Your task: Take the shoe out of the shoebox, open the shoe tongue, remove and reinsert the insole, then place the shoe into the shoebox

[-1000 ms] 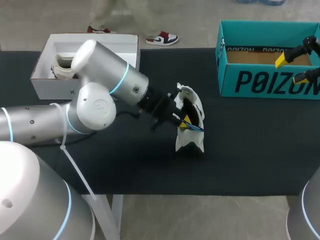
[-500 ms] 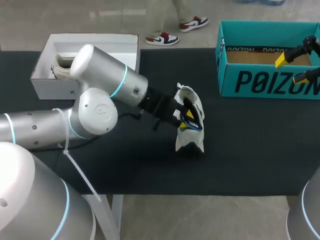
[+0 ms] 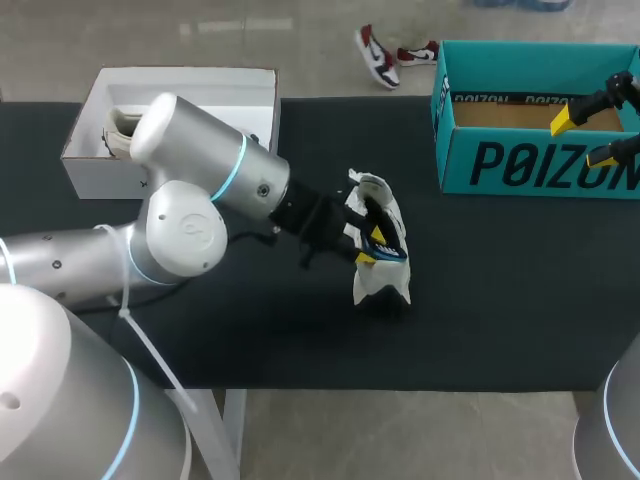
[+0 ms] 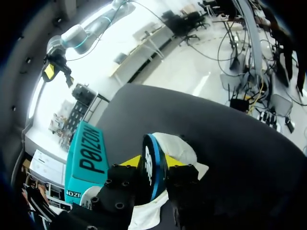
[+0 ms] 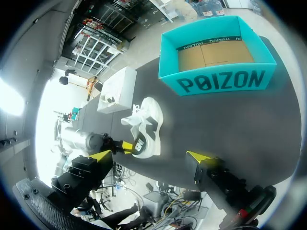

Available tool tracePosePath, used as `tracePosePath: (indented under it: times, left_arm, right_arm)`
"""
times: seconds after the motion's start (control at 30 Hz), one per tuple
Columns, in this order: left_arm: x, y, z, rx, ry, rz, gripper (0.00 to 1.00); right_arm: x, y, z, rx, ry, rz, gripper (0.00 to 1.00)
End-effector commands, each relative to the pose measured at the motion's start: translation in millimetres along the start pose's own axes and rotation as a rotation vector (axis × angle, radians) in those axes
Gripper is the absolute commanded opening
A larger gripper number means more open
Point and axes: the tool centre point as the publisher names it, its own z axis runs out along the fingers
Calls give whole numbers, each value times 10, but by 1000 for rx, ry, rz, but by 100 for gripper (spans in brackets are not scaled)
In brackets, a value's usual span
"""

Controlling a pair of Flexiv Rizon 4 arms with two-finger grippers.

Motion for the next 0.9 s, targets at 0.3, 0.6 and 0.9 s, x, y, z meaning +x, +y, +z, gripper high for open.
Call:
tracePosePath:
  times: [0.3, 0.6, 0.9]
  left_arm:
    - [-24, 277, 140, -63, 53, 27, 0]
    - [-53, 448, 71, -102, -31, -28, 0]
    - [30, 303, 127, -61, -35, -68, 31]
  right_arm:
    - [2, -7, 1, -1, -4, 2, 100]
    - [2, -7, 1, -1, -4, 2, 100]
    - [2, -7, 1, -1, -4, 2, 100]
